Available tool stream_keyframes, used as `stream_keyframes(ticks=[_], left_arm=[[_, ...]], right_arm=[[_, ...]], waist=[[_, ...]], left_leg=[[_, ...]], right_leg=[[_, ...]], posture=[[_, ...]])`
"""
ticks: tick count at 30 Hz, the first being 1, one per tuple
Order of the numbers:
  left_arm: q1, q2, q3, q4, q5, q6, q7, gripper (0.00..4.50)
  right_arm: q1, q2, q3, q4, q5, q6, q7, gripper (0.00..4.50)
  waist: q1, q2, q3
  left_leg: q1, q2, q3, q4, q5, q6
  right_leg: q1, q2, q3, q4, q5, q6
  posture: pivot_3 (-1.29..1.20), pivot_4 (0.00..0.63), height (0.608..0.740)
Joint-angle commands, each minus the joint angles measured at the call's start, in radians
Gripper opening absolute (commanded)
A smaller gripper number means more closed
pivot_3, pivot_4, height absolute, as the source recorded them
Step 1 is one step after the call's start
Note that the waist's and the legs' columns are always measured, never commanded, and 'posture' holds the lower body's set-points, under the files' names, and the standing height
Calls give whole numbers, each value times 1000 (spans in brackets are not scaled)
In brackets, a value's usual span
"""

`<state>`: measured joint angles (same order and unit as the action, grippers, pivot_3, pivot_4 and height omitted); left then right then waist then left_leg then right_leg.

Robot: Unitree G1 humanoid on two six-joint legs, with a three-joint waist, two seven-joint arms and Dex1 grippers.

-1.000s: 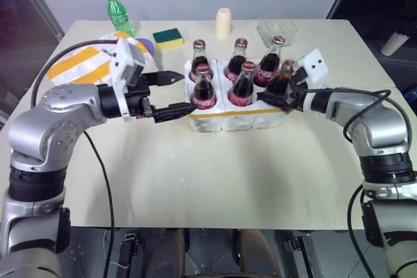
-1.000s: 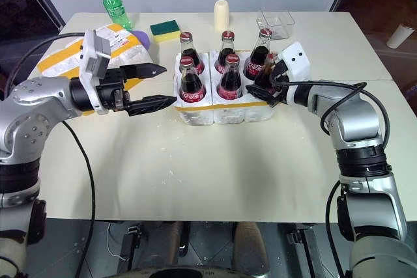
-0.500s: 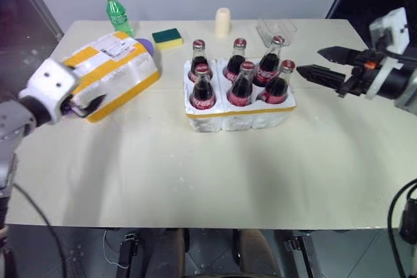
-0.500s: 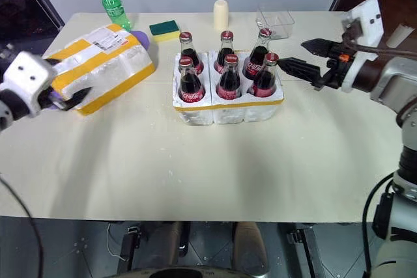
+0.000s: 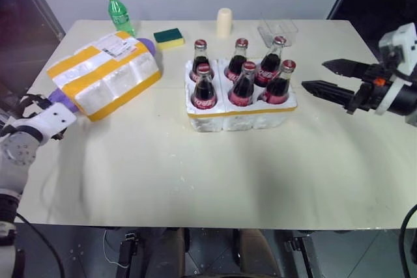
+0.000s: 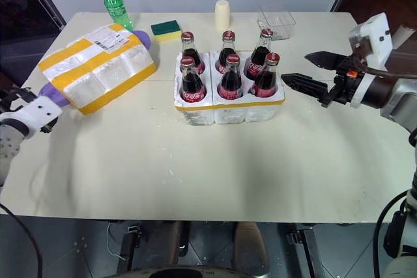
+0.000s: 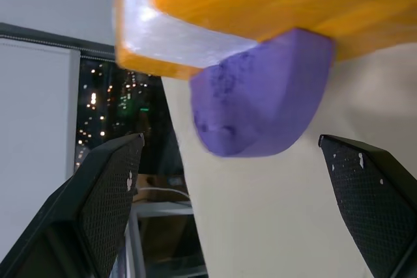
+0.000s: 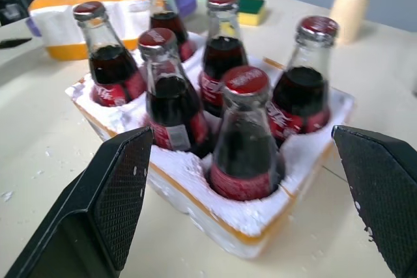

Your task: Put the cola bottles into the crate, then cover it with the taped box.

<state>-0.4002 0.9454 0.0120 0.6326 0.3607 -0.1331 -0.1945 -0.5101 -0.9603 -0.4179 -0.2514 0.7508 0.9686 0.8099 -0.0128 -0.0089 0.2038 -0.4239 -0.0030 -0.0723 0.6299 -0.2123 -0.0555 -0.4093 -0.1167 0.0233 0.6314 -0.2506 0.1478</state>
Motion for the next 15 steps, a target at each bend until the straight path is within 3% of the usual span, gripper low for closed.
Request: stream_keyframes(ticks=[1, 11, 13, 15], left_arm=[[-102, -21, -47, 134, 52, -70, 67, 4500], [-358, -97, -185, 491, 133, -147, 133, 4500], [-382, -99, -191, 528, 131, -139, 130, 3985], [-398, -96, -195, 547, 128, -137, 130, 3118]], right_arm=[[8, -24, -67, -45, 27, 2, -19, 4482], [107, -59, -176, -112, 87, 24, -14, 4482], [135, -67, -210, -130, 111, 37, -7, 4500], [169, -75, -243, -148, 137, 49, 8, 4500]], waist=[[0, 0, 0], [2, -1, 0], [1, -1, 0], [-1, -1, 0]], left_leg=[[0, 0, 0, 0, 0, 0], [0, 0, 0, 1, 0, 0], [0, 0, 0, 1, 0, 0], [0, 0, 0, 1, 0, 0]], right_leg=[[0, 0, 0, 0, 0, 0], [0, 0, 0, 0, 0, 0], [1, 0, 0, 0, 0, 0], [1, 0, 0, 0, 0, 0]], posture=[[0, 150, 739], [0, 150, 739], [0, 150, 739], [0, 150, 739]])
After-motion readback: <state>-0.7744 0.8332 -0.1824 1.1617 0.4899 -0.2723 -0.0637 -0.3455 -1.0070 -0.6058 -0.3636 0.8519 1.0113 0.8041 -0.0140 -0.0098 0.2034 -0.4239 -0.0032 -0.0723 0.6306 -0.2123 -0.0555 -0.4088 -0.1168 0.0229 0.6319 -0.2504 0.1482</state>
